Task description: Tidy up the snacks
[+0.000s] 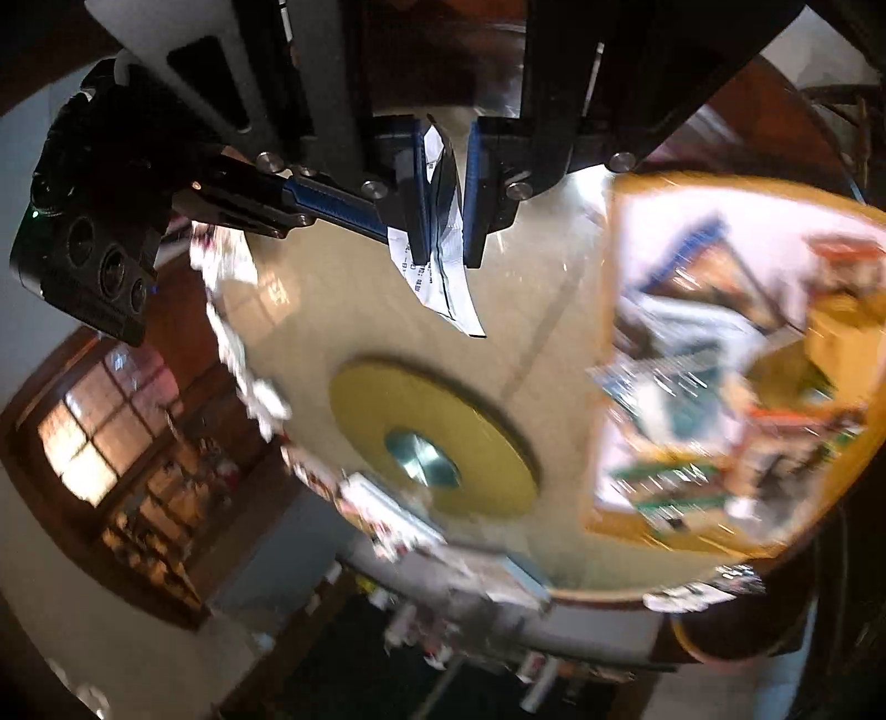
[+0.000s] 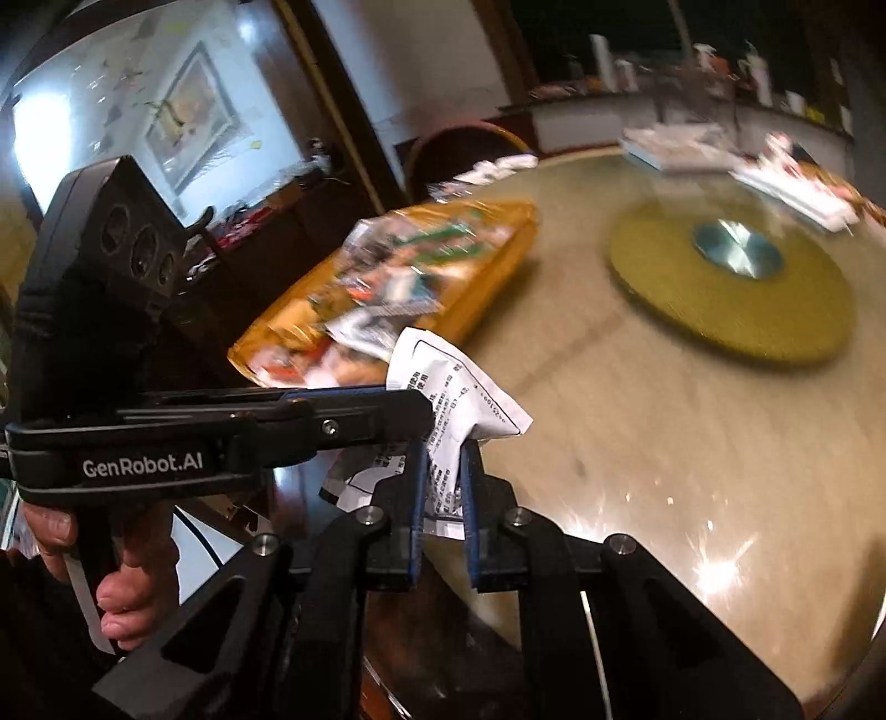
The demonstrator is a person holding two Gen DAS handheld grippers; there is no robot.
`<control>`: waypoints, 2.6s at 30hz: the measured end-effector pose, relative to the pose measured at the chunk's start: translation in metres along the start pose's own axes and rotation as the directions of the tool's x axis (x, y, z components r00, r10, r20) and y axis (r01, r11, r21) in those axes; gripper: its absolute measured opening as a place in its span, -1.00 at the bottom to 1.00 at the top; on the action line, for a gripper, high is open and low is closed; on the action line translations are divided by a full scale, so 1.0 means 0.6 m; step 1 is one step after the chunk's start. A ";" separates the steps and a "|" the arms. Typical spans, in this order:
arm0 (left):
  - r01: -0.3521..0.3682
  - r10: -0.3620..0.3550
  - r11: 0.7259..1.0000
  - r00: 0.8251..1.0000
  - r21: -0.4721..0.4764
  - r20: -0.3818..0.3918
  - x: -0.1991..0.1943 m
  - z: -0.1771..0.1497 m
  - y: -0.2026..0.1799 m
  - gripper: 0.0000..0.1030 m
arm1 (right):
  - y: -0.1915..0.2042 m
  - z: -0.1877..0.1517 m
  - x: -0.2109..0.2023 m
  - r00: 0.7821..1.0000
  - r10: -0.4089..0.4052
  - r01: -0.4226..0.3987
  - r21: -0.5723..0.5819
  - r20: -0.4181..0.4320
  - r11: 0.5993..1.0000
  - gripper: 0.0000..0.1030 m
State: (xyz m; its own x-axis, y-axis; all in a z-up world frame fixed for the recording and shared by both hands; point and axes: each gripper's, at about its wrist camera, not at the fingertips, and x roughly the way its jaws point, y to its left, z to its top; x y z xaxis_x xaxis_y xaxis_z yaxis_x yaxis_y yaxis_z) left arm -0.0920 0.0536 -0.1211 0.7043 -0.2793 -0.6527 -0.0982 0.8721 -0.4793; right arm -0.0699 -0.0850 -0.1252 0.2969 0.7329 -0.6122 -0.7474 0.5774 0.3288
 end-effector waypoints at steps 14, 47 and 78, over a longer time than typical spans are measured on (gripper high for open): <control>-0.129 0.145 0.981 0.983 -0.142 0.113 -0.012 0.150 0.213 -0.79 | 0.072 0.201 0.245 0.996 0.015 -0.020 -0.053 -0.091 0.998 -0.75; -0.667 0.681 0.731 0.698 -0.145 0.220 -0.129 0.001 0.101 0.68 | 0.087 0.052 0.078 0.962 -0.272 0.273 0.056 -0.026 0.960 0.50; -0.728 0.731 0.677 0.647 -0.108 0.217 -0.145 -0.017 0.119 0.68 | 0.118 0.065 0.093 0.968 -0.249 0.249 0.079 -0.006 0.965 0.50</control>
State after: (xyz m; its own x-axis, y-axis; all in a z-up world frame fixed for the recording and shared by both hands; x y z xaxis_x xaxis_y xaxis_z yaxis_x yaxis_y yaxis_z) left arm -0.1675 0.1359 -0.1043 0.5362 0.5438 -0.6456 -0.6554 0.7502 0.0876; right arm -0.0831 0.0110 -0.1081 0.4704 0.5639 -0.6788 -0.6009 0.7680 0.2215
